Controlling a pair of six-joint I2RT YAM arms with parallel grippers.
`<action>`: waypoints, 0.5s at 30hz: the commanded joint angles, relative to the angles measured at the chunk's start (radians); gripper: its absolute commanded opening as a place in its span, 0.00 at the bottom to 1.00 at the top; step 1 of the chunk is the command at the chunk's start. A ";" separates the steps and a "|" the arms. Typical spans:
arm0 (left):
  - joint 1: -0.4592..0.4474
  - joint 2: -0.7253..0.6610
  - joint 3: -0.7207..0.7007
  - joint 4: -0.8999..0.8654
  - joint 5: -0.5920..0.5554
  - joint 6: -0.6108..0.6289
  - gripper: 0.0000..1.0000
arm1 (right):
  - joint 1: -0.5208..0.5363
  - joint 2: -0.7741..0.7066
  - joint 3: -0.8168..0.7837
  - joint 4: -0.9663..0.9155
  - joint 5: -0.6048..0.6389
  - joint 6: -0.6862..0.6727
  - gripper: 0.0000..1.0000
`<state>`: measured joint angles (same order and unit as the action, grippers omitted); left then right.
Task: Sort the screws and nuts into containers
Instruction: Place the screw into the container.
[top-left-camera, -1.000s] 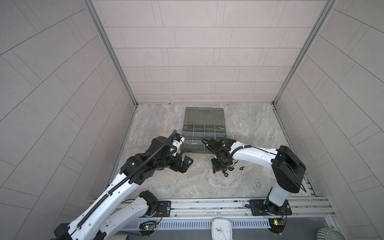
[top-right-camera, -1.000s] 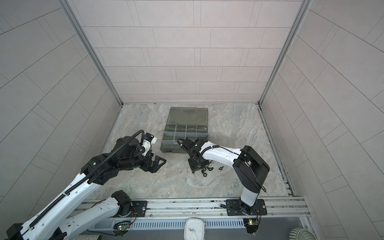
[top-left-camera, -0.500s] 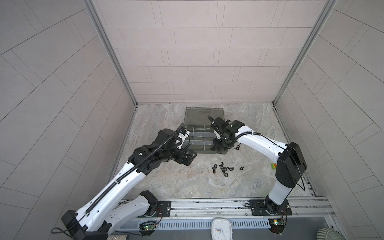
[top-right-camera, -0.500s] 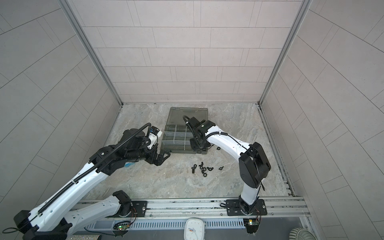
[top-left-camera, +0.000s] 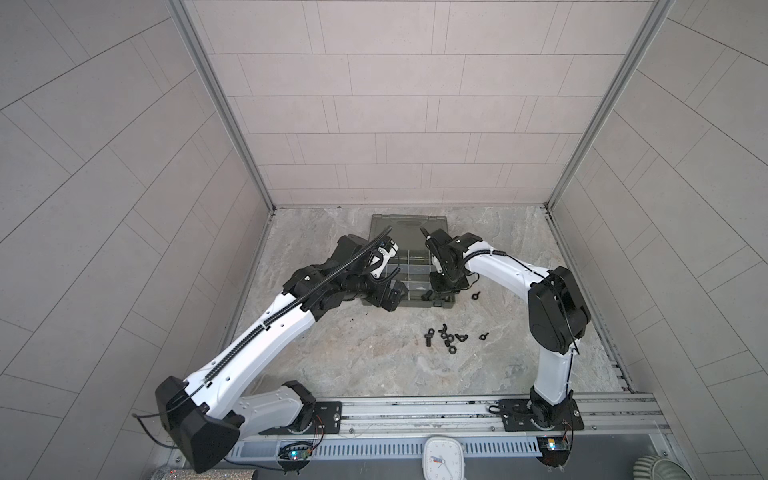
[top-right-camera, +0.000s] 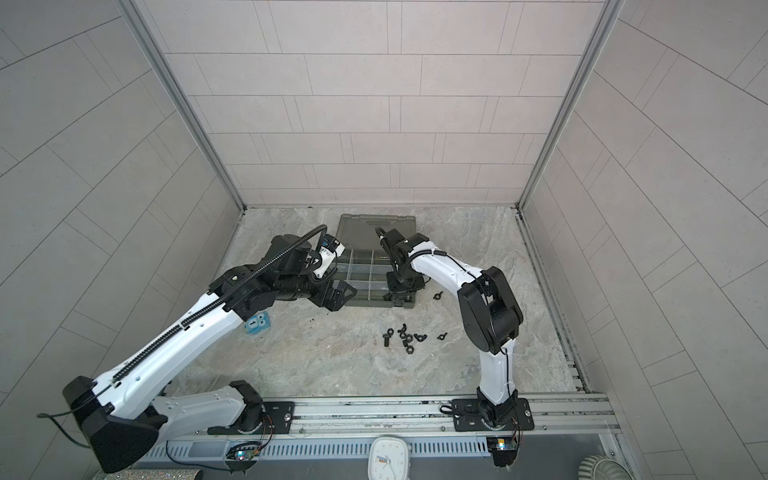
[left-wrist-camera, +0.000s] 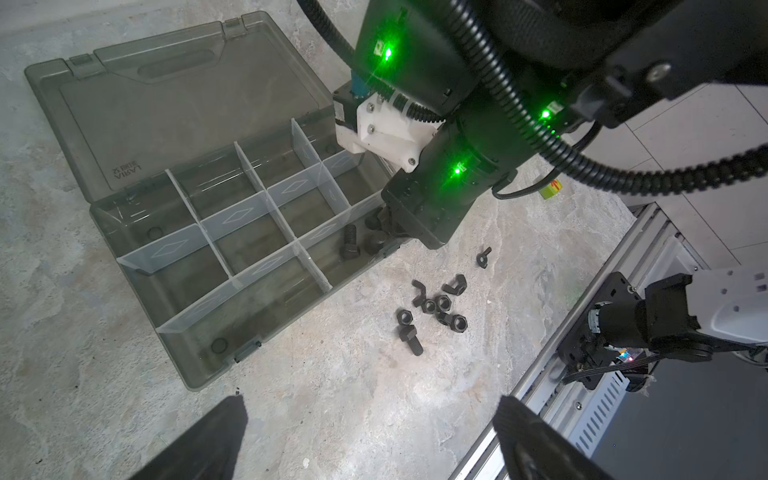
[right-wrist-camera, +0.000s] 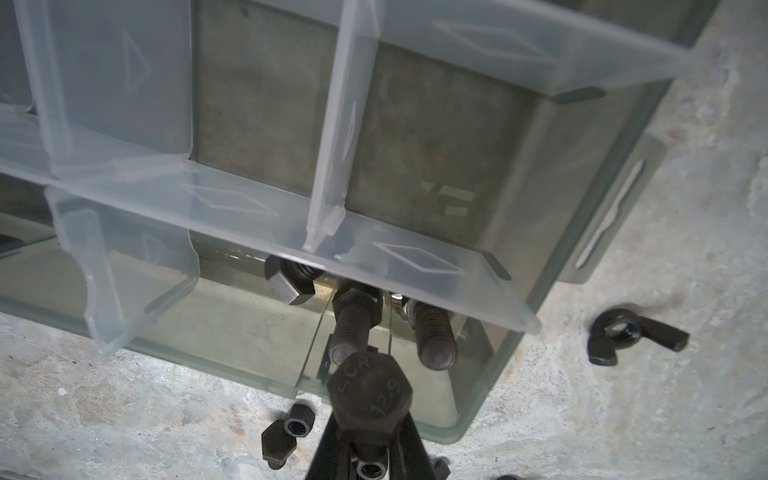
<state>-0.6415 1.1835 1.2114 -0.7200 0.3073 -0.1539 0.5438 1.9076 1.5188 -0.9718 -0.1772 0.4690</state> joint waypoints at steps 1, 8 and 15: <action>0.006 0.007 0.035 -0.002 0.008 0.033 1.00 | -0.013 0.001 0.021 -0.021 -0.008 -0.019 0.20; 0.006 0.005 0.030 -0.010 0.002 0.034 1.00 | -0.026 -0.032 0.032 -0.034 -0.005 -0.030 0.33; 0.006 -0.064 -0.021 -0.025 -0.007 0.011 1.00 | -0.003 -0.138 -0.021 -0.061 -0.008 -0.007 0.32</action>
<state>-0.6411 1.1687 1.2144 -0.7238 0.3080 -0.1345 0.5243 1.8538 1.5181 -0.9916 -0.1905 0.4500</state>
